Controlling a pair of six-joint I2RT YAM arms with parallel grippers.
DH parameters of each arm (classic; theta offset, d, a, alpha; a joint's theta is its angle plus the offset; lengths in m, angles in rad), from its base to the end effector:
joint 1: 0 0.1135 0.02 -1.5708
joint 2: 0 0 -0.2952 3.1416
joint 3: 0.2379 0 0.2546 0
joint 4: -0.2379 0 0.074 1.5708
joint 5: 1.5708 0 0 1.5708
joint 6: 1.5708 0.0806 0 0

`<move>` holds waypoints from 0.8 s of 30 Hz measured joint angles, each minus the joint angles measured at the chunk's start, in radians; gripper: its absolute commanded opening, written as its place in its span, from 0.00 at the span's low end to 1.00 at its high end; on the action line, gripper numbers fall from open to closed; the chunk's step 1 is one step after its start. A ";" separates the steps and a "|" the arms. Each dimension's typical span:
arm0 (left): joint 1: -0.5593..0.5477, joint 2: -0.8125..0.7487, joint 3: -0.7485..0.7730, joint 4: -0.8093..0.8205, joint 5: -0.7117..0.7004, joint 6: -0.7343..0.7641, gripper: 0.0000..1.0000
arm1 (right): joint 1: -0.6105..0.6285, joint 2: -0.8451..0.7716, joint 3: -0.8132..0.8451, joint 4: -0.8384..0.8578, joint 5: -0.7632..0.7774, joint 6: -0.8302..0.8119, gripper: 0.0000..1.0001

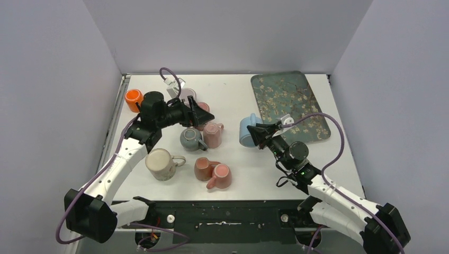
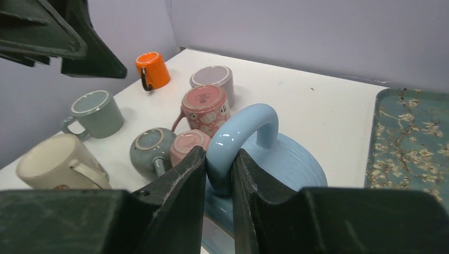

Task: Turn the mug right side up
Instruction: Turn over the cup at the center of the board.

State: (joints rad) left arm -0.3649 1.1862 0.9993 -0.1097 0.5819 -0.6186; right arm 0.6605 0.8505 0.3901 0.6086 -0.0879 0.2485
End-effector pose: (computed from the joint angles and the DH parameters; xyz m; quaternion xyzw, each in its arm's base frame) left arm 0.2632 -0.1480 0.3588 0.0719 0.7854 -0.4723 0.3935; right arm 0.1743 0.1444 0.3020 -0.1660 0.6316 0.3580 0.6674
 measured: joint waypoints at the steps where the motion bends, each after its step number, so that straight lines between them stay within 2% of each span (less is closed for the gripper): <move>1: 0.000 0.000 0.000 0.011 0.002 -0.005 0.73 | 0.002 0.021 0.000 0.018 0.009 -0.013 0.00; 6: 0.000 0.023 0.002 0.107 0.024 -0.037 0.72 | 0.007 0.120 -0.002 0.084 0.008 -0.056 0.00; 12: 0.000 0.099 0.050 0.118 0.050 -0.062 0.71 | 0.016 0.121 -0.002 0.150 -0.102 -0.122 0.00; 15: 0.000 0.120 0.071 0.127 0.079 -0.092 0.66 | 0.021 0.115 -0.002 0.153 -0.153 -0.175 0.00; 19: -0.003 0.174 0.145 0.094 0.111 -0.128 0.65 | 0.053 0.113 -0.001 0.130 -0.174 -0.305 0.00; 24: -0.039 0.247 0.233 -0.021 0.114 -0.128 0.65 | 0.159 0.113 0.004 0.077 -0.143 -0.538 0.00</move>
State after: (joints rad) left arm -0.4042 1.4334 1.2320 -0.1303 0.6964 -0.7464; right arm 0.8192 0.9634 0.3939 0.6853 -0.2310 -0.2897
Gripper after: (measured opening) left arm 0.650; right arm 0.214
